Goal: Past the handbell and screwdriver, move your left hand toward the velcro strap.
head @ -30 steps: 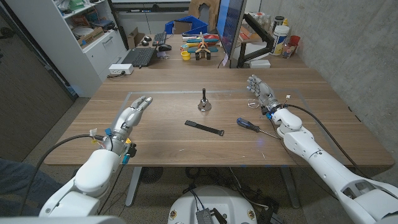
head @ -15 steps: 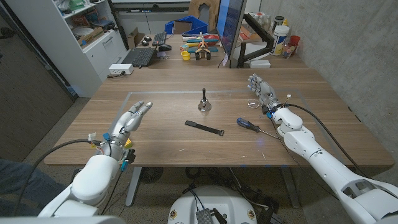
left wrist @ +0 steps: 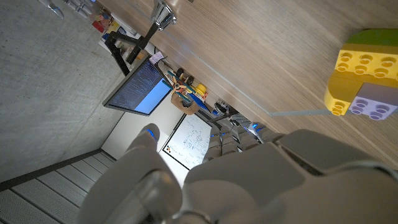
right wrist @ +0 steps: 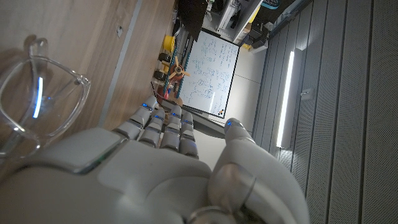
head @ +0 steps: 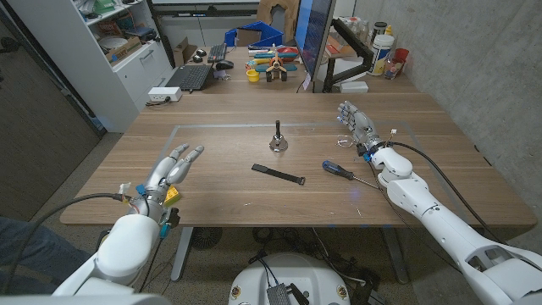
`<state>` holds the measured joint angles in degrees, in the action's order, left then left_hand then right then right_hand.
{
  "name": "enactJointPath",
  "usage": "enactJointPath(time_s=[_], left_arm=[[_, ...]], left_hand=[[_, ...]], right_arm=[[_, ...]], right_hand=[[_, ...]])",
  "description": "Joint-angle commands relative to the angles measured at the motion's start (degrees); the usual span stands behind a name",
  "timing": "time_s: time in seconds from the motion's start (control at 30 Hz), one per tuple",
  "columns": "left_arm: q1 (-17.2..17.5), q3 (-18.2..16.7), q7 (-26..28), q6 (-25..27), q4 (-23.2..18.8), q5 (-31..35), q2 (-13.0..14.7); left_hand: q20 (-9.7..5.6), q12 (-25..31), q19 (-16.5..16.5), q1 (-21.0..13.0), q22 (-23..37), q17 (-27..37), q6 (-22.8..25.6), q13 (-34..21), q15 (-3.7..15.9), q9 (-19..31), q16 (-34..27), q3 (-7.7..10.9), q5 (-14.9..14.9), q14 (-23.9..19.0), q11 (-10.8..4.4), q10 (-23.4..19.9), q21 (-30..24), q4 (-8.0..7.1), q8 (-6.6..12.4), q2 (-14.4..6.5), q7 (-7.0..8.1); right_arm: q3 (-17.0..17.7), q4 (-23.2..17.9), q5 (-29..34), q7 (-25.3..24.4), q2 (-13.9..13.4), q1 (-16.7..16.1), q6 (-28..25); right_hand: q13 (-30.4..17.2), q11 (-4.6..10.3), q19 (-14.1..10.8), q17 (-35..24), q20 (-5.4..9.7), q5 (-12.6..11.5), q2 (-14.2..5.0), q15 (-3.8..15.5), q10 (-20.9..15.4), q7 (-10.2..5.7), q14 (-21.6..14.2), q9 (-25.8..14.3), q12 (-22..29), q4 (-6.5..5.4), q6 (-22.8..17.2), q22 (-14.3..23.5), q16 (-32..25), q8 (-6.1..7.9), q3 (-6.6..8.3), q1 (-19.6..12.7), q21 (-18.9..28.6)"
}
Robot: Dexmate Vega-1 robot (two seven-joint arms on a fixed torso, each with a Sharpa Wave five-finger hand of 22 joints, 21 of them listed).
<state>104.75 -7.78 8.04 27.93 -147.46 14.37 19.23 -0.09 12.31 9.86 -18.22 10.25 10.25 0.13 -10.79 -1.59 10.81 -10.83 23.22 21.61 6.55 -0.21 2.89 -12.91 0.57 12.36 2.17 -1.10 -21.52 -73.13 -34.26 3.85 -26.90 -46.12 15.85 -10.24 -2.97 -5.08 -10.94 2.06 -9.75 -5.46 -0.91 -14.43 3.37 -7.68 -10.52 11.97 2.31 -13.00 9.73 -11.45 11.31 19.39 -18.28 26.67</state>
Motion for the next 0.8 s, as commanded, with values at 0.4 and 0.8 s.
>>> enactJointPath(time_s=[0.4,0.8], left_arm=[[-3.03,1.90,-3.18,14.11,-3.93,11.70,0.23],[-2.82,3.71,-3.88,19.71,-6.49,17.81,0.51]], left_hand=[[1.34,0.34,0.11,-2.06,0.19,0.29,0.99,-0.27,-0.23,0.13,-0.50,0.32,0.01,-0.96,-0.33,-0.82,-0.27,0.98,0.21,0.00,0.83],[2.70,0.41,-0.54,-3.19,0.23,0.33,1.57,-0.32,-0.01,0.17,-0.49,0.52,-0.05,-1.34,-1.06,-1.33,-0.27,1.66,0.27,-0.11,1.92]], right_arm=[[0.44,0.94,-0.14,-0.46,-0.21,0.11,-0.32],[0.14,1.85,-0.19,-0.06,0.53,1.21,0.09]], right_hand=[[-0.15,0.25,-0.80,-0.05,0.26,-0.33,-0.26,-0.11,-0.44,-0.33,-0.71,-0.28,-0.09,0.37,-0.34,0.31,0.10,-0.16,0.09,0.26,-0.66],[-0.15,0.21,-0.80,-0.06,0.21,-0.33,-0.27,-0.17,-0.46,-0.53,-0.68,-0.29,-0.09,0.41,-0.38,0.32,0.13,-0.15,0.09,0.32,-0.93]])
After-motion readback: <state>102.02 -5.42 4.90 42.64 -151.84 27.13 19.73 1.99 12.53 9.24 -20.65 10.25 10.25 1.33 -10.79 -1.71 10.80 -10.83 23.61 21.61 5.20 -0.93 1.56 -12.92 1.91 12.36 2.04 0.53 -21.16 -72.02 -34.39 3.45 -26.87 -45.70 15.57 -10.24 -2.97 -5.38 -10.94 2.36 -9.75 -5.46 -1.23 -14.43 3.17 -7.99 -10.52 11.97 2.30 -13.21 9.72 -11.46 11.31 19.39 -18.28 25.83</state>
